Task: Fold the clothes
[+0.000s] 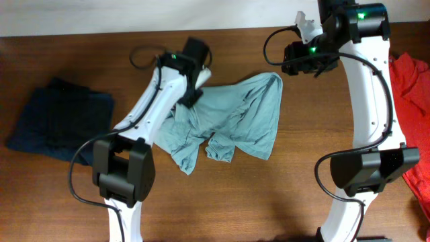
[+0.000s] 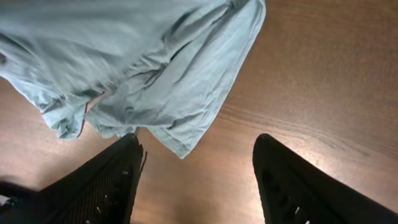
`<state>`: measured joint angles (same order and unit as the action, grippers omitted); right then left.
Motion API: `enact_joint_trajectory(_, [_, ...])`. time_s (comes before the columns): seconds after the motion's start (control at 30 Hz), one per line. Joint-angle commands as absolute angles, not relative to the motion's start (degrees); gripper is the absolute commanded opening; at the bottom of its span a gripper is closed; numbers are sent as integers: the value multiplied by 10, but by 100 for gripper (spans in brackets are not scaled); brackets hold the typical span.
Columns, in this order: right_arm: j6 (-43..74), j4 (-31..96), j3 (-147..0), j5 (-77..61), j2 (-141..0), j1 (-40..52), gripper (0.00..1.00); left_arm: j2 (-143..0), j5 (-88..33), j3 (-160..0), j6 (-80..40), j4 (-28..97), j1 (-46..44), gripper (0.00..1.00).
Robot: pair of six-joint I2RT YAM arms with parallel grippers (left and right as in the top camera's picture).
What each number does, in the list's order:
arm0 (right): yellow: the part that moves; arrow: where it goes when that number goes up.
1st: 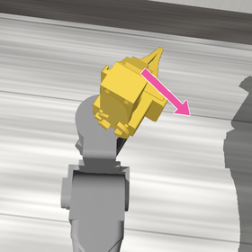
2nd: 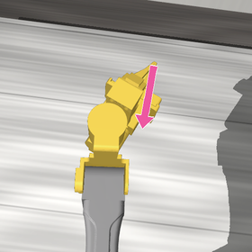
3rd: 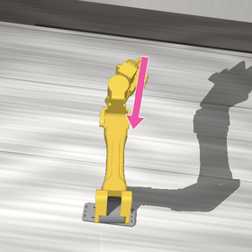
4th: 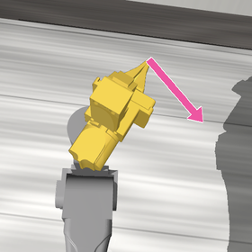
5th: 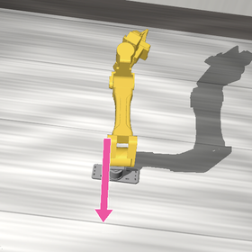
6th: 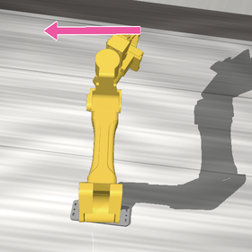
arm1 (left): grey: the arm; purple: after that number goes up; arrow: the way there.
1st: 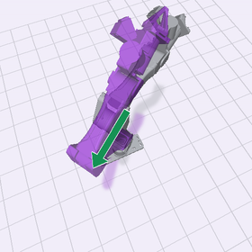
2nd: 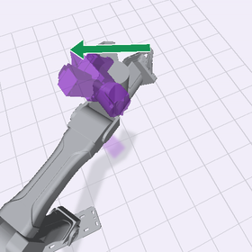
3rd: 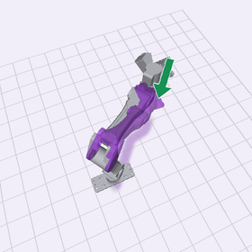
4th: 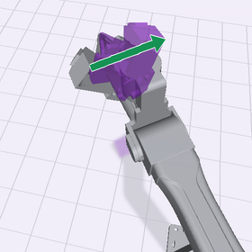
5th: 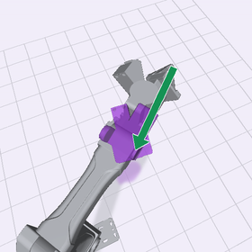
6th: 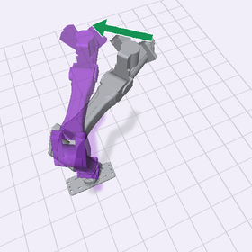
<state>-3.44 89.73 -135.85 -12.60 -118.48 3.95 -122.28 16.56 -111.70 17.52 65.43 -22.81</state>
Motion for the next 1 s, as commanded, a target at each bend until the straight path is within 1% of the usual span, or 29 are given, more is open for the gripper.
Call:
enact_joint_trajectory(0.0, [-34, 903, -1359, -133, -1178, 41, 59, -1172, 235, -1225, 142, 656, -215, 0])
enact_joint_trajectory(0.1, [-28, 907, -1359, -133, -1179, 41, 60, -1169, 232, -1270, 142, 647, -203, 0])
enact_joint_trajectory(0.27, [-9, 919, -1346, -134, -1195, 41, 60, -1173, 239, -1275, 143, 628, -176, 0])
enact_joint_trajectory(0.37, [-8, 916, -1309, -134, -1201, 41, 61, -1174, 238, -1275, 127, 597, -151, 0])
enact_joint_trajectory(0.47, [-8, 899, -1249, -142, -1204, 42, 61, -1174, 220, -1275, 105, 577, -125, 6])
enact_joint_trajectory(0.53, [-8, 877, -1202, -164, -1204, 42, 59, -1175, 192, -1274, 105, 577, -109, 15])
enact_joint_trajectory(0.57, [-8, 865, -1180, -177, -1204, 42, 59, -1175, 187, -1274, 105, 578, -102, 17])
enact_joint_trajectory(0.67, [-8, 816, -1103, -219, -1204, 42, 59, -1177, 200, -1274, 105, 585, -86, 26])
enact_joint_trajectory(0.7, [-8, 802, -1083, -230, -1204, 43, 59, -1177, 206, -1274, 100, 592, -80, 35])
enact_joint_trajectory(0.73, [-10, 785, -1060, -241, -1204, 45, 59, -1177, 213, -1274, 94, 598, -75, 40])
enact_joint_trajectory(0.8, [-10, 753, -1024, -242, -1204, 53, 59, -1177, 215, -1274, 67, 628, -62, 41])
enact_joint_trajectory(0.9, [-10, 722, -994, -235, -1204, 68, 59, -1177, 154, -1274, 60, 693, -58, 41])
enact_joint_trajectory(0.97, [-3, 706, -983, -231, -1204, 74, 59, -1177, 112, -1274, 60, 729, -60, 42])
